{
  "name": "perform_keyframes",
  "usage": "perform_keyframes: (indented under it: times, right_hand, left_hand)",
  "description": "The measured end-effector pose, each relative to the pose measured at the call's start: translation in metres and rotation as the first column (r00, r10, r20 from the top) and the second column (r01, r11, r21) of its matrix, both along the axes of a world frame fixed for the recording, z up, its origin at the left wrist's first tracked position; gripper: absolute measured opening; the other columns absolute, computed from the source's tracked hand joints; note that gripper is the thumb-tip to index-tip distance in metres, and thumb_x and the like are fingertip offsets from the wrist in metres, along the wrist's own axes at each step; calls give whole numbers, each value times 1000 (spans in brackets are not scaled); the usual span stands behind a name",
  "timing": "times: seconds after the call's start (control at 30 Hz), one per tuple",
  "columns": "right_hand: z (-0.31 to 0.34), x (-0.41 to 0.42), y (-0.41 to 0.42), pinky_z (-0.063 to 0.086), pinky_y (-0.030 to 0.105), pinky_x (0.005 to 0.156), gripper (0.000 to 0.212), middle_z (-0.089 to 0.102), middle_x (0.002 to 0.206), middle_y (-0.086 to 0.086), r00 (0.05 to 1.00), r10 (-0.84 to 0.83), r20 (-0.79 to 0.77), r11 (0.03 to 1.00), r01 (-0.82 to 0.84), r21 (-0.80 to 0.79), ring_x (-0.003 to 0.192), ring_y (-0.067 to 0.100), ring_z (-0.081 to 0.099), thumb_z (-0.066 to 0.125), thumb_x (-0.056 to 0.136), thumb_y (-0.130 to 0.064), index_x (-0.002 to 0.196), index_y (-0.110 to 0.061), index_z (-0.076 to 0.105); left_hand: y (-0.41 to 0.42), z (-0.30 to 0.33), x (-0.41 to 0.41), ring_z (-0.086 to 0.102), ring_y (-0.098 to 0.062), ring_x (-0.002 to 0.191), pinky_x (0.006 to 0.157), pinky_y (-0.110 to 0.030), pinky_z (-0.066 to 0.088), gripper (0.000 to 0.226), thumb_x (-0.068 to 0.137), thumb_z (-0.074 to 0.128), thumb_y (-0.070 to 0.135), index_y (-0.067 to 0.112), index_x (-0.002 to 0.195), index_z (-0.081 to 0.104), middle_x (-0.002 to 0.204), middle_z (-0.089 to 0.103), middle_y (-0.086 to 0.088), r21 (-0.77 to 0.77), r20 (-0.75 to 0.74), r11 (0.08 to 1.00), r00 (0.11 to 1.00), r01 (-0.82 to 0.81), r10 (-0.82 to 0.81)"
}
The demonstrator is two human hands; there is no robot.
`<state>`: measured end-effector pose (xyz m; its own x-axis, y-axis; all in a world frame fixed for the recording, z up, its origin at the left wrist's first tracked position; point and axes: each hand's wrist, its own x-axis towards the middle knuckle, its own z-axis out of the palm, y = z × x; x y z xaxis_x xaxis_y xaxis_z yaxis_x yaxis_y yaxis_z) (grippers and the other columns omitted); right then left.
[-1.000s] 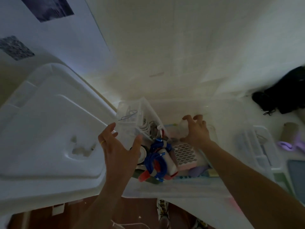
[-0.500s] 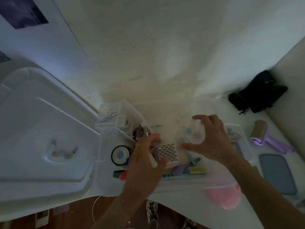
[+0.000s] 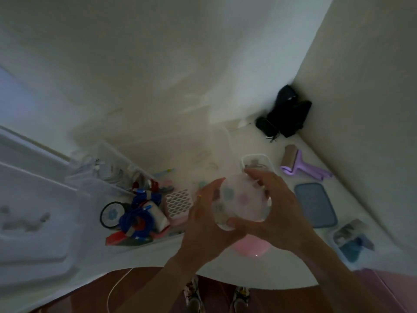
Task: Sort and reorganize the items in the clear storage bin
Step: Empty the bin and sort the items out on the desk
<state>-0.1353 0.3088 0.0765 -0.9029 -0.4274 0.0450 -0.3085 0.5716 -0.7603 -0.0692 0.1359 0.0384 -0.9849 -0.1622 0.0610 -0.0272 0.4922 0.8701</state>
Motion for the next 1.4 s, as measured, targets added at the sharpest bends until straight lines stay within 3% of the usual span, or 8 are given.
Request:
perform_keyframes:
  times: [0.2, 0.33, 0.5, 0.6, 0.8, 1.03, 1.23, 1.4]
  right_hand:
    - [9, 18, 71, 43, 17, 93, 100, 46, 123, -18, 996, -52, -76, 999, 50, -21, 113, 5, 49, 85, 48, -65, 132, -28, 46]
    - [-16, 55, 124, 46, 20, 87, 94, 40, 121, -22, 992, -128, 15, 991, 127, 37, 110, 3, 49, 85, 53, -57, 131, -42, 35]
    - [-76, 99, 167, 41, 9, 81, 97, 43, 116, -27, 960, -267, 83, 963, 261, 71, 112, -12, 46, 92, 52, -45, 128, -56, 32]
    - [-124, 122, 174, 52, 28, 82, 88, 47, 117, -7, 892, -397, 216, 917, 374, 142, 106, 10, 52, 71, 56, -75, 130, -39, 41]
    - [-161, 124, 165, 53, 26, 82, 101, 33, 124, -15, 857, -450, 253, 873, 361, 329, 111, 8, 47, 74, 52, -72, 138, -38, 33]
    - [-189, 101, 136, 55, 41, 78, 97, 39, 124, 4, 918, -364, 159, 894, 296, 336, 111, 26, 44, 77, 59, -58, 140, -19, 41]
    - [-189, 95, 130, 55, 49, 73, 113, 51, 113, 18, 956, -266, -125, 873, 294, 389, 94, 39, 52, 96, 31, -38, 129, -20, 43]
    - [-213, 91, 127, 48, 49, 82, 112, 46, 115, 14, 942, -324, -90, 821, 327, 467, 98, 35, 47, 96, 41, -42, 134, -2, 48]
  left_hand:
    - [85, 8, -6, 55, 14, 97, 90, 1, 41, 81, 46, 97, -4, 18, 114, 58, 103, 68, 5, 42, -101, 996, 992, 81, -76]
    - [134, -33, 16, 50, -7, 129, 107, -34, 46, 81, 73, 85, 36, 30, 142, 42, 137, 53, 11, 128, 80, 971, 974, 201, -212]
    - [180, -88, 53, 41, 1, 134, 115, -13, 23, 73, 86, 67, 44, 30, 150, 34, 154, 23, 25, -147, 218, 940, 937, 307, -271]
    - [192, -127, 69, 41, -9, 135, 118, -23, 27, 79, 90, 53, 57, 12, 151, 32, 153, 32, 6, -200, 335, 927, 911, 316, -239]
    - [192, -153, 82, 50, -16, 125, 104, -24, 39, 81, 77, 67, 47, 15, 146, 39, 137, 50, 2, -249, 523, 917, 840, 312, -144]
    - [174, -168, 71, 48, -19, 131, 109, -28, 35, 73, 92, 60, 34, 16, 154, 26, 146, 49, 0, -203, 655, 952, 754, 231, -44]
    - [164, -172, 63, 54, -25, 124, 104, -32, 40, 81, 89, 63, 33, 17, 156, 21, 142, 52, -6, -113, 647, 950, 747, 292, -153]
    - [149, -181, 59, 53, -36, 120, 100, -40, 42, 81, 89, 61, 26, 13, 157, 18, 140, 50, -17, -90, 593, 932, 770, 352, -234]
